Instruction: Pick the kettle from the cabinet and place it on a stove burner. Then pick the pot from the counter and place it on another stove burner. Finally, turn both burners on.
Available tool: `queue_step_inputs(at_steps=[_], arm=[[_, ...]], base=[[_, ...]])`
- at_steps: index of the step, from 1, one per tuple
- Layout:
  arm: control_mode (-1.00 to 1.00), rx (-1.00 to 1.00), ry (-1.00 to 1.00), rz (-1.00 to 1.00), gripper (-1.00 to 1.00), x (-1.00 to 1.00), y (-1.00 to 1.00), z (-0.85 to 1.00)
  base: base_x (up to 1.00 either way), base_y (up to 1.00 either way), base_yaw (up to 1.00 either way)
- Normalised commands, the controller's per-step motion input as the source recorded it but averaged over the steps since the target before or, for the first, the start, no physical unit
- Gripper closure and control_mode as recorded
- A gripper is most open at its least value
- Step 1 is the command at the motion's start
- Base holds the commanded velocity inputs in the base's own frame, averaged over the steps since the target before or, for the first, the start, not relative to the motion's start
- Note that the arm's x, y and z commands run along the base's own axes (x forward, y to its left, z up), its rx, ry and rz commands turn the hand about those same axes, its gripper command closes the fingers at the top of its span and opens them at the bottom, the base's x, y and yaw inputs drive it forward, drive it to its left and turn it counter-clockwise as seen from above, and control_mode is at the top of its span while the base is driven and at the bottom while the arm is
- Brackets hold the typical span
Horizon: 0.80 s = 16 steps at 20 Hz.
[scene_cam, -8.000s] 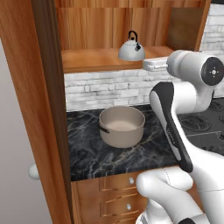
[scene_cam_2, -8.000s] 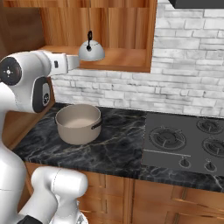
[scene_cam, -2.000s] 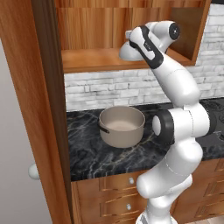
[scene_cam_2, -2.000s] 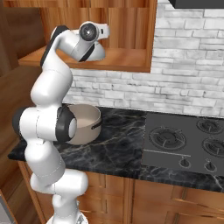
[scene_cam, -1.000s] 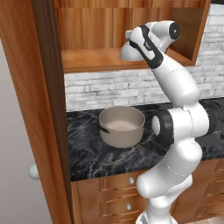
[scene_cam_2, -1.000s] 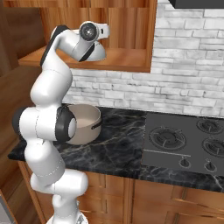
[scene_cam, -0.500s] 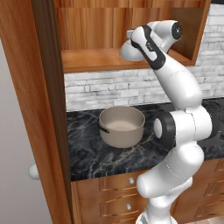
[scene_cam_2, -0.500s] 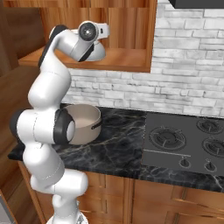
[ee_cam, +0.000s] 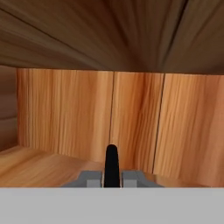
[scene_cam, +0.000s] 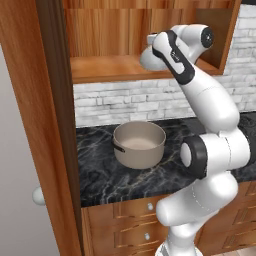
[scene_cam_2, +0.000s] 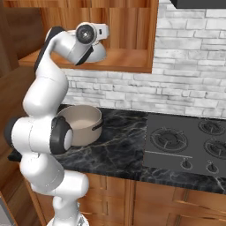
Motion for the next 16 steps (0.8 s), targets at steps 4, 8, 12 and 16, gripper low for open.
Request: queue_step_inputs(at_steps=[4, 8, 12, 16], arm=[[-1.0, -0.03, -0.05, 0.0, 1.0, -0.23, 0.0, 0.11], [-1.0, -0.02, -0.06, 0.0, 1.0, -0.33, 0.0, 0.05], [-1.0, -0.01, -0.07, 0.0, 1.0, -0.39, 0.0, 0.04], [-1.0, -0.01, -0.06, 0.0, 1.0, -0.44, 0.0, 0.05]], base=[[0.0, 0.0, 0.0], [0.0, 0.0, 0.0], [0.0, 0.0, 0.0], [0.0, 0.0, 0.0]])
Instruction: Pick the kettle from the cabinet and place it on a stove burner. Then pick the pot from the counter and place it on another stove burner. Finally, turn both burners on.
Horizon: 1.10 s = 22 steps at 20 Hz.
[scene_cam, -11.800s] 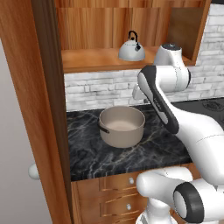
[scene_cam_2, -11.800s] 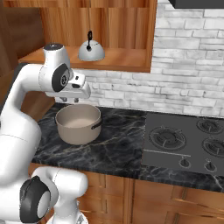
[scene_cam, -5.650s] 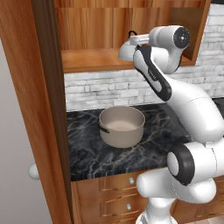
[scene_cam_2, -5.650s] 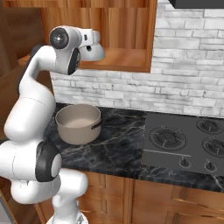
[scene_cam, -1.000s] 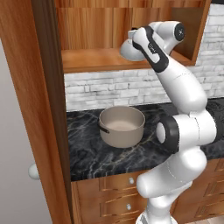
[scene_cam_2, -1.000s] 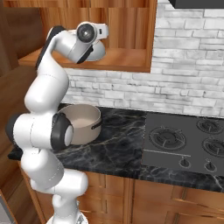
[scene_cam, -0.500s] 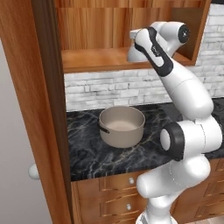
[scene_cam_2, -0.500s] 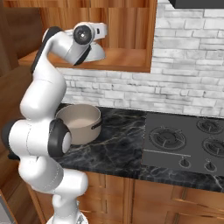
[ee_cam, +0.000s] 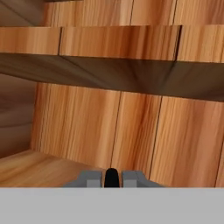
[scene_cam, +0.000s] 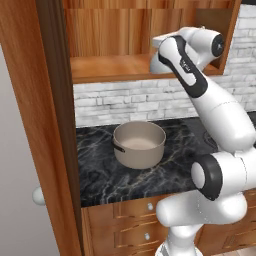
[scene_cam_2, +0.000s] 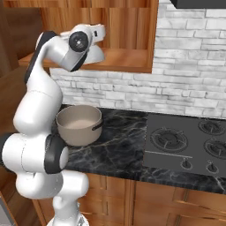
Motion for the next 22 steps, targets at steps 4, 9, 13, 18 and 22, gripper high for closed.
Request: queue_step_inputs(at_steps=[4, 9, 13, 18, 22], arm=[[-1.0, -0.01, -0.05, 0.0, 1.0, -0.45, 0.0, 0.07], [-1.0, -0.01, -0.01, 0.0, 1.0, -0.4, 0.0, 0.14], [-1.0, -0.01, 0.0, 0.0, 1.0, -0.34, 0.0, 0.13], [-1.0, 0.0, 0.0, 0.0, 1.0, -0.36, 0.0, 0.14], [-1.0, 0.0, 0.0, 0.0, 1.0, -0.47, 0.0, 0.05]], base=[[0.0, 0.0, 0.0], [0.0, 0.0, 0.0], [0.0, 0.0, 0.0], [0.0, 0.0, 0.0], [0.0, 0.0, 0.0]])
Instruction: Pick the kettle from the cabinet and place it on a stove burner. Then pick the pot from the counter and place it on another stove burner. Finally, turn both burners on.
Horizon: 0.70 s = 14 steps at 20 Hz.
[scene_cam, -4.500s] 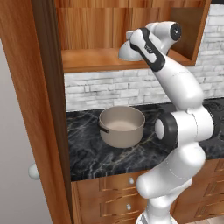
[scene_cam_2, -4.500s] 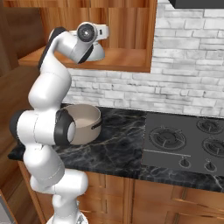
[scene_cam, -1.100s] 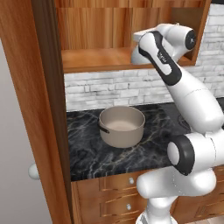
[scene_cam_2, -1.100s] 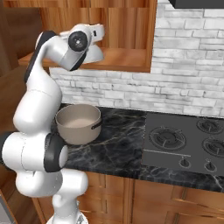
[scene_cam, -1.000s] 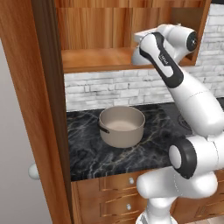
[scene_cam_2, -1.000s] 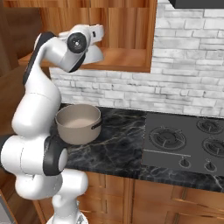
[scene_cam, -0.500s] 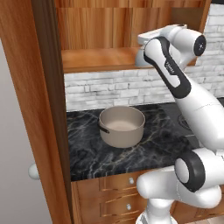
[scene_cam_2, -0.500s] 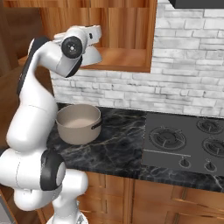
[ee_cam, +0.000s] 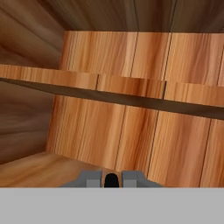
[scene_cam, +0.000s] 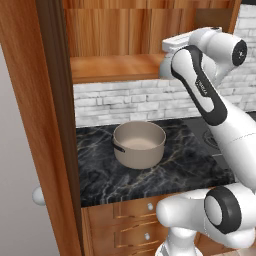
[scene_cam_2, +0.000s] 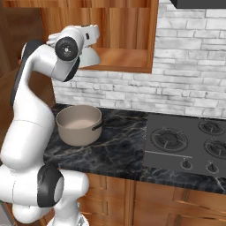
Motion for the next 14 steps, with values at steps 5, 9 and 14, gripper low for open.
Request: queue_step_inputs(at_steps=[5, 9, 14], arm=[[-1.0, 0.0, 0.0, 0.0, 1.0, -0.58, 0.0, 0.0], [-1.0, 0.0, 0.0, 0.0, 1.0, -0.59, 0.0, 0.04], [-1.0, 0.0, 0.0, 0.0, 1.0, -0.49, 0.0, 0.04]], base=[[0.0, 0.0, 0.0], [0.0, 0.0, 0.0], [0.0, 0.0, 0.0]])
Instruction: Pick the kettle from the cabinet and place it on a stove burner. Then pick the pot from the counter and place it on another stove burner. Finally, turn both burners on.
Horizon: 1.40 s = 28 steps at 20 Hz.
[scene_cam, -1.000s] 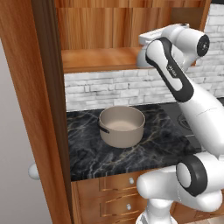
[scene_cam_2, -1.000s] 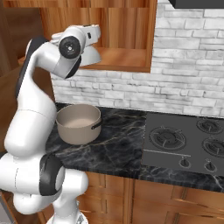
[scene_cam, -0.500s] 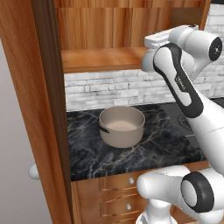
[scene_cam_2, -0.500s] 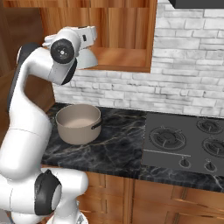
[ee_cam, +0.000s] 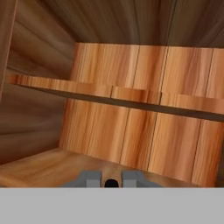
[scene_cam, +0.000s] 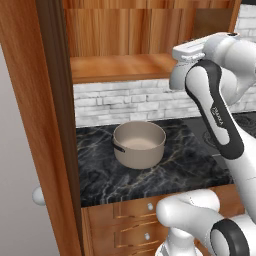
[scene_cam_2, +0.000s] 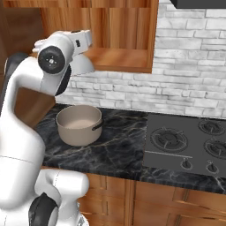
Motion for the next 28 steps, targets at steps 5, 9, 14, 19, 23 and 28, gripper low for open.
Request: queue_step_inputs(at_steps=[5, 9, 14, 19, 23, 28], arm=[[-1.0, 0.0, 0.0, 0.0, 1.0, -0.46, 0.0, 0.0], [-1.0, 0.0, 0.0, 0.0, 1.0, -0.49, 0.0, 0.0], [-1.0, 0.0, 0.0, 0.0, 1.0, -0.46, 0.0, 0.0], [-1.0, 0.0, 0.0, 0.0, 1.0, -0.02, 0.0, 0.0], [1.0, 0.0, -0.01, 0.0, 1.0, -0.07, 0.0, 0.0], [1.0, 0.0, 0.0, 0.0, 1.0, 0.0, 0.0, 0.0]], base=[[0.0, 0.0, 0.0], [0.0, 0.0, 0.0], [0.0, 0.0, 0.0], [0.0, 0.0, 0.0], [-0.09, -0.03, -0.01], [-0.52, -0.3, -0.1]])
